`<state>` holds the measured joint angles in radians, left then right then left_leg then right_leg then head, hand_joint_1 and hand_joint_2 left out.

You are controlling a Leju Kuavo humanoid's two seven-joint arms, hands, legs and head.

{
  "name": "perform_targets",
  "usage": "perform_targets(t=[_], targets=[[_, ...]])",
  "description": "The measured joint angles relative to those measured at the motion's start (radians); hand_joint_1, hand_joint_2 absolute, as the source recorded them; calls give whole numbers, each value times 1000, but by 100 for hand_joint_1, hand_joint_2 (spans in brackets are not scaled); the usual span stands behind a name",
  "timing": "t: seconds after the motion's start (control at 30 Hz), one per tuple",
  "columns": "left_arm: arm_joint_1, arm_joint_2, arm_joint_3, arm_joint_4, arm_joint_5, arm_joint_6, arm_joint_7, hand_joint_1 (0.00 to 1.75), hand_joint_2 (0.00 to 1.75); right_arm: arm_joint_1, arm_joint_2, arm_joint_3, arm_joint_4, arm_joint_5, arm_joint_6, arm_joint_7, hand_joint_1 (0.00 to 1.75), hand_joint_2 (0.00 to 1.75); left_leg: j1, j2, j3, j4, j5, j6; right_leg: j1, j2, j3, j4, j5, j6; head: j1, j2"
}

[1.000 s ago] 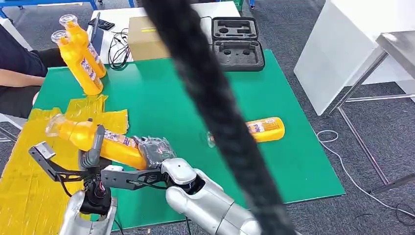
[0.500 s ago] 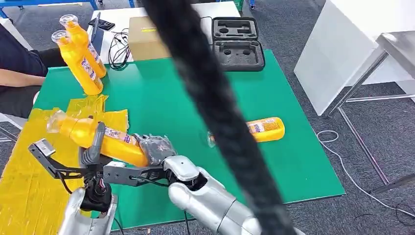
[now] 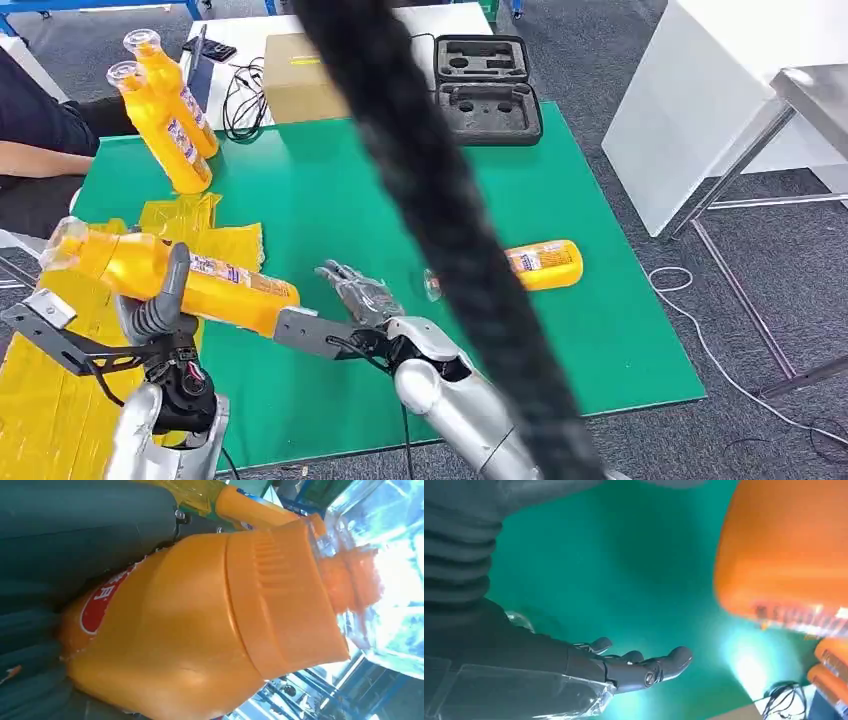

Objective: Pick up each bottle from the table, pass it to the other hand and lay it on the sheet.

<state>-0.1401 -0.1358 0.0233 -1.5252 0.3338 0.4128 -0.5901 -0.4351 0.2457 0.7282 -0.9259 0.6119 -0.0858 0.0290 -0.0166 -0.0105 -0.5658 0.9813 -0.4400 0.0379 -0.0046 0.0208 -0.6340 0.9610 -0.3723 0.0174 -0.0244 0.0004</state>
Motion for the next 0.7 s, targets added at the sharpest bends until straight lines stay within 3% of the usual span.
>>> perform_targets(t=[0.27, 0.4, 0.57, 0.7], targets=[[27, 2, -2, -39, -93, 69, -40, 175, 175, 25, -13, -25, -46, 7, -3, 0, 0, 0, 0, 0, 0, 0, 0, 0, 0, 0, 0, 0, 0, 0, 0, 0], [7, 13, -10, -38, -414, 262, -103, 175, 175, 30, -22, -41, -64, 9, -12, 0, 0, 0, 0, -1, 0, 0, 0, 0, 0, 0, 0, 0, 0, 0, 0, 0], [-51, -15, 112, -18, -1073, 280, -108, 175, 175, 36, -35, -52, -91, -5, -35, -34, 0, 0, 0, 0, 1, 0, 0, 0, 0, 0, 0, 0, 0, 0, 0, 0], [-72, -16, 207, 20, -1201, 281, -106, 175, 175, 51, -46, -74, -136, -35, -59, -64, 0, 0, 0, 1, 1, 0, 0, 0, 0, 1, 0, 0, 0, 0, 0, 0]])
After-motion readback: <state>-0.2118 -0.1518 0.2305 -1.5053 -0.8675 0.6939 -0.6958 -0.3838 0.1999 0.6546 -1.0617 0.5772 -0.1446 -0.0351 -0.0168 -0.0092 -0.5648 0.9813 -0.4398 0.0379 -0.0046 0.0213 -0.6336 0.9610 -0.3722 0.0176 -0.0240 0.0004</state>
